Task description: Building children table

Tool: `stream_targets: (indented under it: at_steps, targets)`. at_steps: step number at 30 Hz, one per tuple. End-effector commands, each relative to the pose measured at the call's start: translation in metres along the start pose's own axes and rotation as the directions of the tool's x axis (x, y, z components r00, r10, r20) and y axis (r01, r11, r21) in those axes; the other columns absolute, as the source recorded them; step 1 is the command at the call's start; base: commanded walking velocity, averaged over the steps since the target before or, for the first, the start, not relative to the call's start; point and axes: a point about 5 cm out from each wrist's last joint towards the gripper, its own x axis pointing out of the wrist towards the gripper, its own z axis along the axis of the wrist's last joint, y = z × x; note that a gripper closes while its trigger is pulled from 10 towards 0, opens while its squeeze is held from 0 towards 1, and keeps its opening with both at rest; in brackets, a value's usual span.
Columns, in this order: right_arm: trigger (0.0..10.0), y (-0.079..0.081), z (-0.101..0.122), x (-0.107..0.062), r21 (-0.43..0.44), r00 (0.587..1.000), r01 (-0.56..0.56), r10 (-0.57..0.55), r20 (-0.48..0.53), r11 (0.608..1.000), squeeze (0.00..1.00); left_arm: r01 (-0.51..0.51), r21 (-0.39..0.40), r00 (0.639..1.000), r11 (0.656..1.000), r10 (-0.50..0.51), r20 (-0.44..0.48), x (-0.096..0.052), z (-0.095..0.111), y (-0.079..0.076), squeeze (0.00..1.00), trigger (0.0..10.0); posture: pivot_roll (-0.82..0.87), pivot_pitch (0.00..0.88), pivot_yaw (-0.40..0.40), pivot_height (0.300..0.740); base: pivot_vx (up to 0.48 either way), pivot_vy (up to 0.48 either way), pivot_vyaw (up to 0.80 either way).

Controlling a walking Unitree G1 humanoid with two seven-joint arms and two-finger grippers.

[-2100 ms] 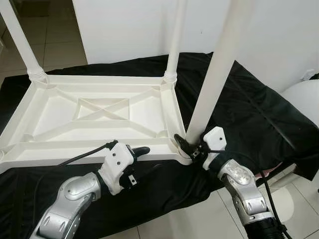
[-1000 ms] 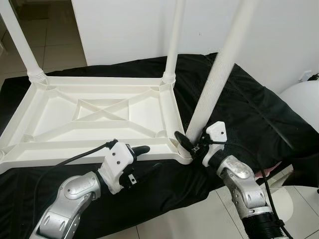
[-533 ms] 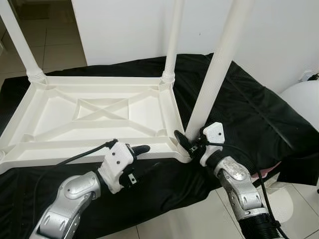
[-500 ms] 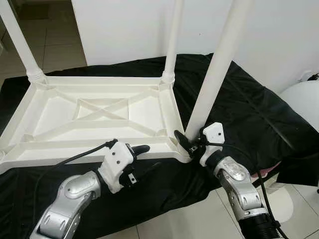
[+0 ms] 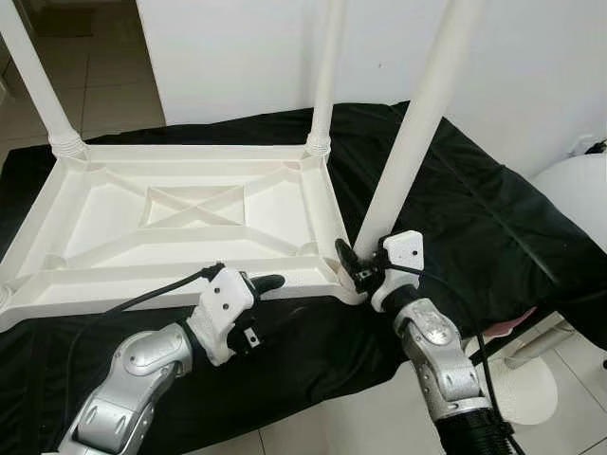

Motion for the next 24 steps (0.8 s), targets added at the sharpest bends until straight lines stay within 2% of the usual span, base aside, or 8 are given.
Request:
stream_targets:
  at_steps: [1,3,7,9,12,15,23,24]
  targets:
    - [10.0,-0.012,-0.026,-0.006,-0.011,0.984,0.108,-0.108,-0.142,0.994,0.0,0.003,0.009,1.0,1.0,-0.003,0.001,0.001,-0.001,0.0,0.0,10.0,0.01,0.068,-0.041,0.74,0.0,0.0,0.0]
    - [10.0,-0.011,-0.028,-0.002,0.003,0.965,0.211,-0.208,-0.16,0.977,0.0,0.004,0.009,1.0,1.0,-0.004,0.005,0.001,-0.001,0.001,0.0,10.0,0.01,0.064,-0.045,0.74,0.0,0.0,0.0]
    - [10.0,-0.012,-0.027,-0.001,-0.005,0.956,0.249,-0.247,-0.155,0.968,0.0,0.004,0.009,1.0,1.0,-0.004,0.006,0.002,-0.001,0.001,0.0,10.0,0.01,0.06,-0.048,0.74,0.0,0.0,0.0]
    - [10.0,-0.009,-0.027,0.0,0.005,0.941,0.305,-0.3,-0.157,0.952,0.0,0.005,0.01,1.0,1.0,-0.005,0.006,0.003,-0.001,0.001,0.0,10.0,0.01,0.053,-0.052,0.74,0.0,0.0,0.0]
    - [10.0,-0.001,-0.028,0.001,0.025,0.943,0.301,-0.293,-0.158,0.953,0.0,0.004,0.012,1.0,1.0,-0.004,0.008,0.003,-0.001,0.001,0.0,10.0,0.01,0.049,-0.054,0.74,0.0,0.0,0.0]
    - [10.0,0.001,-0.027,0.001,0.028,0.946,0.292,-0.285,-0.151,0.956,0.0,0.004,0.013,1.0,1.0,-0.004,0.008,0.003,-0.001,0.001,0.0,10.0,0.01,0.049,-0.054,0.74,0.0,0.0,0.0]
    - [10.0,-0.007,-0.018,0.005,0.047,0.964,0.255,-0.251,-0.089,0.966,0.0,0.006,0.016,1.0,1.0,-0.006,0.009,0.003,-0.001,0.001,0.0,10.0,0.01,0.044,-0.052,0.74,0.0,0.0,0.0]
    - [10.0,-0.009,-0.017,0.006,0.057,0.965,0.254,-0.249,-0.078,0.966,0.78,0.007,0.017,1.0,1.0,-0.007,0.009,0.003,-0.002,0.001,0.0,10.0,0.01,0.044,-0.051,0.74,0.0,0.0,0.0]
